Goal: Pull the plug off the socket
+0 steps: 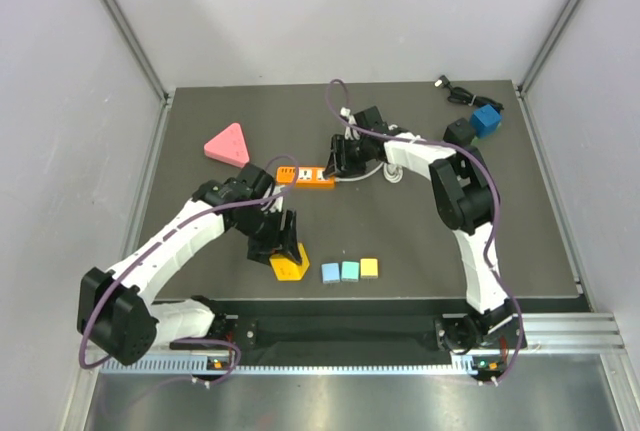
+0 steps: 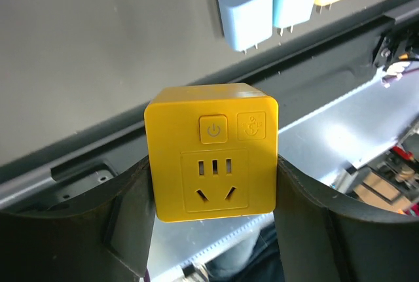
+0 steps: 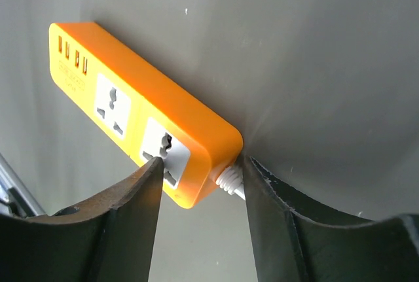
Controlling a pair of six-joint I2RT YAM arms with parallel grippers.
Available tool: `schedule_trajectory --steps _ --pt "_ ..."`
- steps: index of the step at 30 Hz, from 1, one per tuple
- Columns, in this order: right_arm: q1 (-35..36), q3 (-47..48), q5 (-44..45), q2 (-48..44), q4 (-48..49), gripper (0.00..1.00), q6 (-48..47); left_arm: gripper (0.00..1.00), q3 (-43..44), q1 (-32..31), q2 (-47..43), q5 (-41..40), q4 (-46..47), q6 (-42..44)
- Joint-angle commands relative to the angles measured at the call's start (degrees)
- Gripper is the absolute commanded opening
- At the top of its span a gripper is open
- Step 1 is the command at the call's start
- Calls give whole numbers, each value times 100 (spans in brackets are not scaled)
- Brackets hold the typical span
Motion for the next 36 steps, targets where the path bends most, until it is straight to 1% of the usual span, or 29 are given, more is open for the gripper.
schedule_trajectory --steps 1,5,8,12,14,19,21,24,25,27,28,30,31,34,36 --pt "19 -378 -228 -474 302 52 88 0 193 -4 -9 370 -302 -108" --pt "19 -616 -281 -562 444 52 124 0 35 -12 404 546 -259 -143" --pt "19 -845 -307 -614 584 52 124 0 69 -4 668 415 -154 -222" --pt "19 -1161 -342 -694 830 52 220 0 368 -143 993 186 39 -319" --pt "19 -1197 -343 -685 901 53 246 0 342 -240 1134 177 233 -442" --pt "27 -977 -307 -606 779 53 185 0 -166 -584 1380 343 804 -670" --pt "19 -942 -290 -632 769 53 176 0 -290 -584 1433 423 884 -662" --pt "19 -959 -281 -685 787 53 185 0 -229 -592 1503 186 805 -522" --pt "19 -986 -272 -685 822 53 194 2 -194 -592 1530 151 779 -469" --pt "19 -1029 -281 -702 848 54 212 12 -133 -584 1609 98 779 -434" --pt "27 -1047 -281 -703 875 54 220 23 -124 -592 1635 89 779 -390" --pt "19 -1100 -281 -711 892 54 220 32 -115 -584 1688 54 822 -381" --pt "19 -1118 -281 -711 901 54 220 38 -115 -584 1723 54 857 -381" --pt "19 -1162 -272 -729 901 54 220 45 -115 -584 1785 -34 981 -381" --pt "19 -1109 -281 -755 822 54 177 54 -97 -584 1837 -174 1016 -363"
